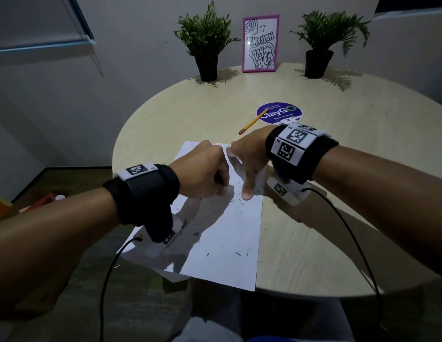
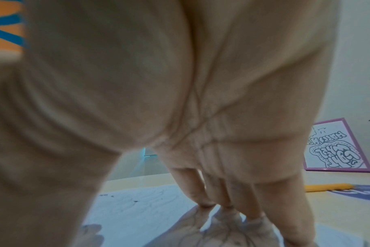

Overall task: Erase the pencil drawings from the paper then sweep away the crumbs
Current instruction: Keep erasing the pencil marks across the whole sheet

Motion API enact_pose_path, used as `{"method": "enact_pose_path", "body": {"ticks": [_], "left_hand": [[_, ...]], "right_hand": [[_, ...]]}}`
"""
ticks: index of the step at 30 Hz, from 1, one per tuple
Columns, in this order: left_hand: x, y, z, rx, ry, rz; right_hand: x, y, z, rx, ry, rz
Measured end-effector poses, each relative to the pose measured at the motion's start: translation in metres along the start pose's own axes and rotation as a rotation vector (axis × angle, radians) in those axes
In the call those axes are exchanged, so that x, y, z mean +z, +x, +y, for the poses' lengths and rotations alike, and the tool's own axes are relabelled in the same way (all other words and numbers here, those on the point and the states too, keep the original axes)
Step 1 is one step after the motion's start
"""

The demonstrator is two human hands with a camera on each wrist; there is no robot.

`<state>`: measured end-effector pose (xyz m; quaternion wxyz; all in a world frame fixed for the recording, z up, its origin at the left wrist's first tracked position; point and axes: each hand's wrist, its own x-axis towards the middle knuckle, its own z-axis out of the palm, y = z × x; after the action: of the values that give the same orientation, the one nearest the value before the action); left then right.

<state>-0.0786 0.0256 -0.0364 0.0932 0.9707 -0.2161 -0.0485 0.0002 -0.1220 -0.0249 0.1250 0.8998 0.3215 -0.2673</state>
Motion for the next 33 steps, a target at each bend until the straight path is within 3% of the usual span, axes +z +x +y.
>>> {"method": "enact_pose_path", "body": {"ticks": [5,8,11,15,21,33], "left_hand": [[-0.018,0.025,-0.003,-0.045,-0.023,0.094],[-0.01,0.029,-0.003,-0.098,-0.001,0.086],[0.001,0.014,0.006,-0.061,0.025,0.108],[-0.001,-0.002,0.012,0.012,0.02,0.02],[-0.018,0.033,-0.011,-0.105,0.029,0.094],[0.002,-0.002,0.015,0.055,0.043,0.018]], "right_hand": [[0.0,-0.003,-0.002,0.01,-0.001,0.018],[0.002,-0.002,-0.002,0.016,-0.014,0.046],[0.001,0.0,-0.002,0.016,-0.003,0.026],[-0.001,-0.002,-0.003,0.004,-0.009,-0.01],[0.0,-0.004,-0.003,0.028,-0.018,0.02],[-0.001,-0.007,-0.005,0.01,0.017,0.015]]}}
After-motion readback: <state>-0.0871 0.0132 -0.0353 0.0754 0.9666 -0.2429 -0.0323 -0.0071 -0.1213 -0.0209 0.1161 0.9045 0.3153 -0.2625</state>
